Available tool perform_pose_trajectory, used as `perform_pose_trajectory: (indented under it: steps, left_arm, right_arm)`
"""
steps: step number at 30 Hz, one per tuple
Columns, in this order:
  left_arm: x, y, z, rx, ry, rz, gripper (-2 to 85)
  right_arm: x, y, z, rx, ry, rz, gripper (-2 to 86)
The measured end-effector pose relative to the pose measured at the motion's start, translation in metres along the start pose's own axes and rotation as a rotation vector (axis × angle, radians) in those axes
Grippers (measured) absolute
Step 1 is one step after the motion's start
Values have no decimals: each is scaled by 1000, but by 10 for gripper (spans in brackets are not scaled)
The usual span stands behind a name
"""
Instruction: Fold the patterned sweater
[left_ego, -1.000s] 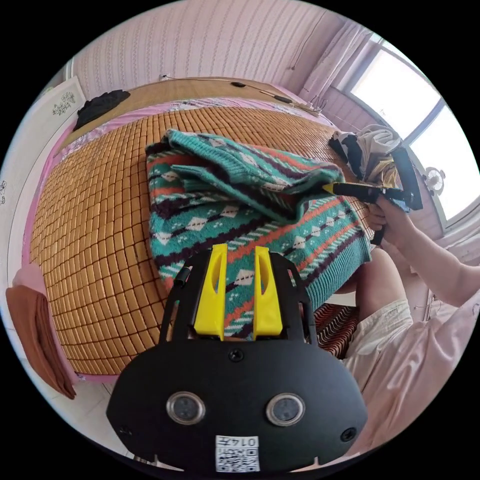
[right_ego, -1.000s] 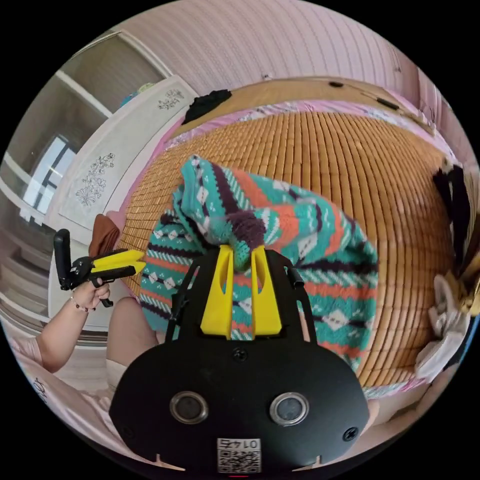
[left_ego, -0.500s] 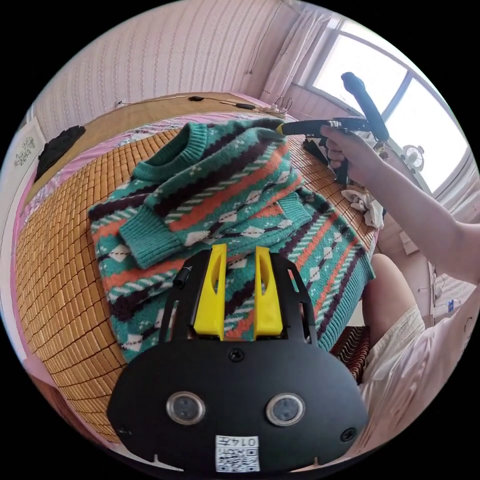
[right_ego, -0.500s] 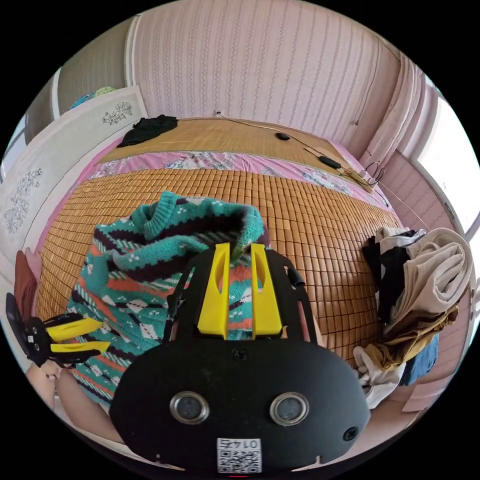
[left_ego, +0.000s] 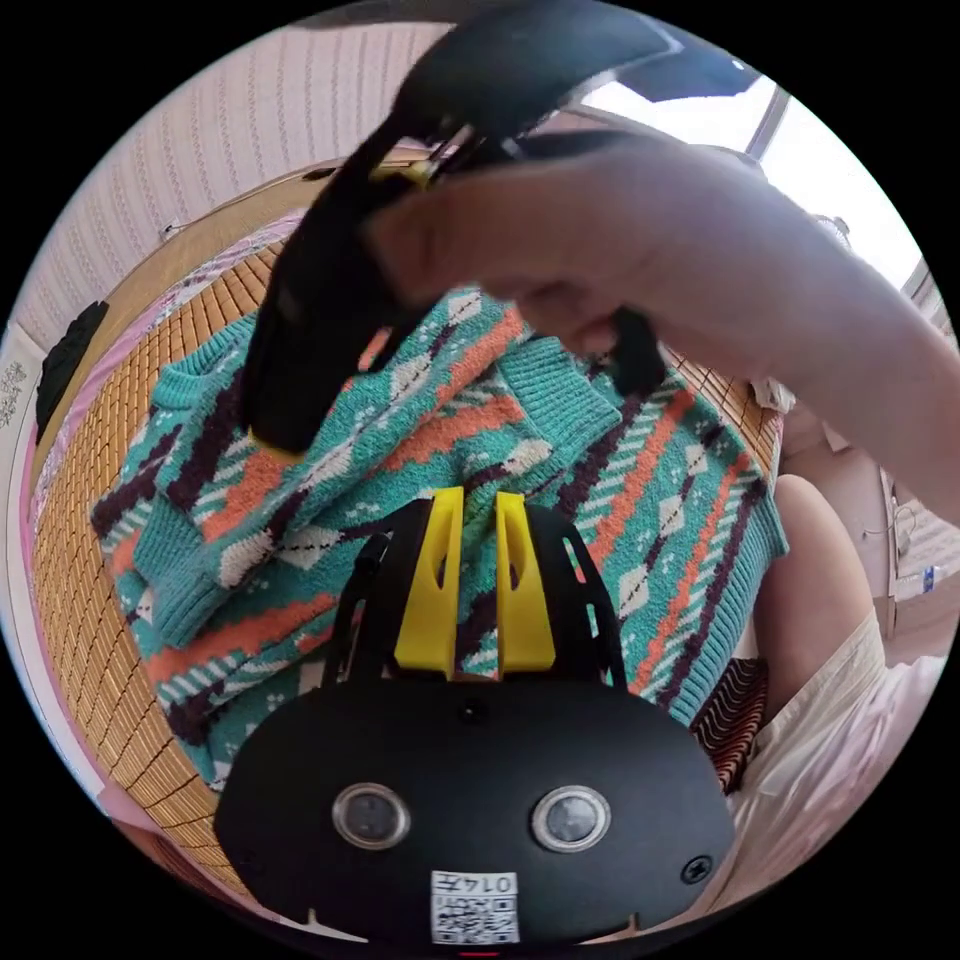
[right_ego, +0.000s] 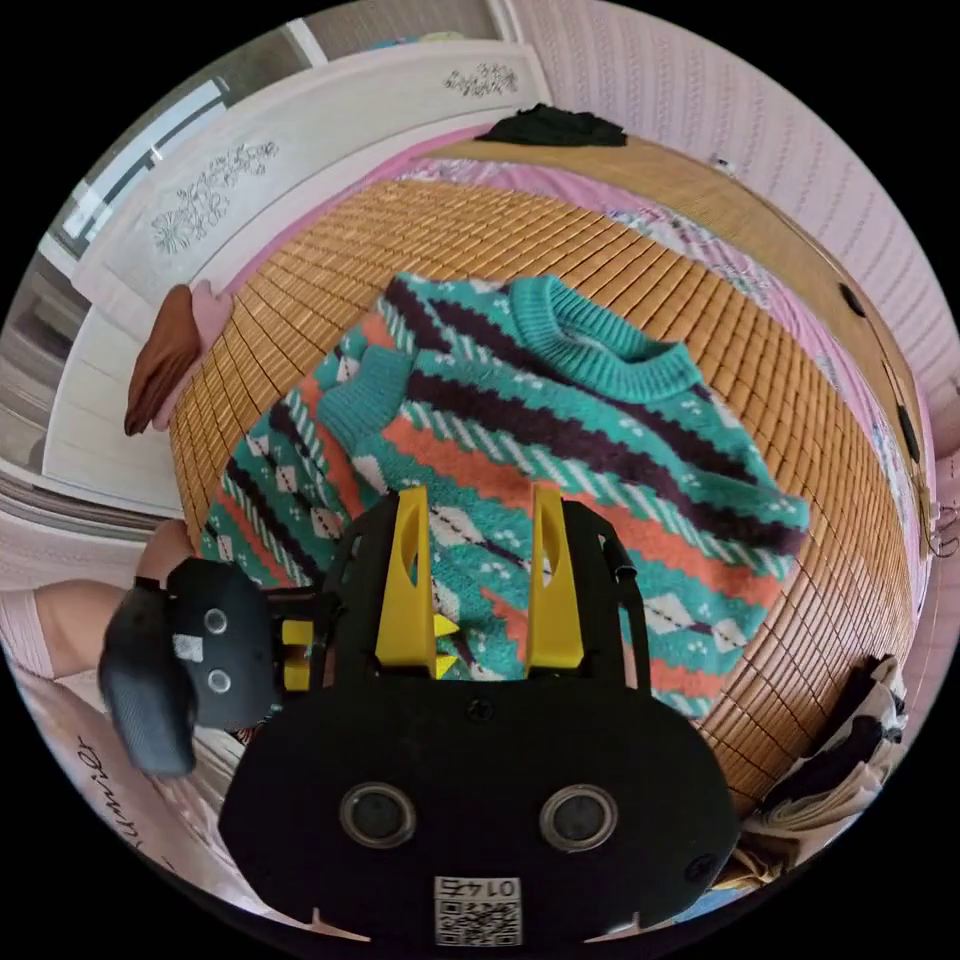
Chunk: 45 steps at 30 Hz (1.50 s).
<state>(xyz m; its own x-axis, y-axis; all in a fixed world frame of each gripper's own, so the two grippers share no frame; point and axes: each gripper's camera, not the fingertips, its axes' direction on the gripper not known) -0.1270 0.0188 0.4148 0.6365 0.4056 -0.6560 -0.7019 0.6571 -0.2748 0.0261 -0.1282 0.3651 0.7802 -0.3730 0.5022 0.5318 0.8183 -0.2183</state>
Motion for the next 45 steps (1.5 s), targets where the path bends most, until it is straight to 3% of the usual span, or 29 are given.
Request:
perform_pose_trajectory:
  steps: [4,7,9,14,17,21,23,27,30,36,40,45]
  left_arm:
    - [-16,22,-15,65,27,-54,40]
    - [-38,48,-38,166,118,-154,36]
    - [-51,68,-58,228,134,-194,33]
    - [-101,157,-147,463,47,-366,31]
    - [-145,223,-194,591,-5,-568,34]
    - [-186,307,-230,696,-220,-882,38]
    - [-196,353,-242,686,-425,-1117,33]
    - [-188,391,-255,761,-473,-1225,0]
    - [-173,378,-249,700,-388,-1129,4]
    - [-141,309,-163,276,-89,-842,68]
    - [-130,275,-113,51,-42,-765,118]
    - [-122,240,-101,-65,-108,-677,109]
  right_arm:
    - [8,-15,9,-35,43,23,112]
    - [38,7,-26,92,-29,79,25]
    - [61,32,-53,186,-84,159,15]
    - [126,188,-148,607,-81,508,11]
    - [142,289,-181,718,55,725,10]
    - [159,377,-183,656,264,958,5]
    - [167,415,-178,587,361,1055,2]
    - [165,425,-170,552,311,1041,5]
    - [149,391,-144,463,183,882,20]
    - [101,330,-62,142,-5,614,100]
    - [91,319,-48,51,145,561,69]
    - [99,308,-51,-12,197,534,60]
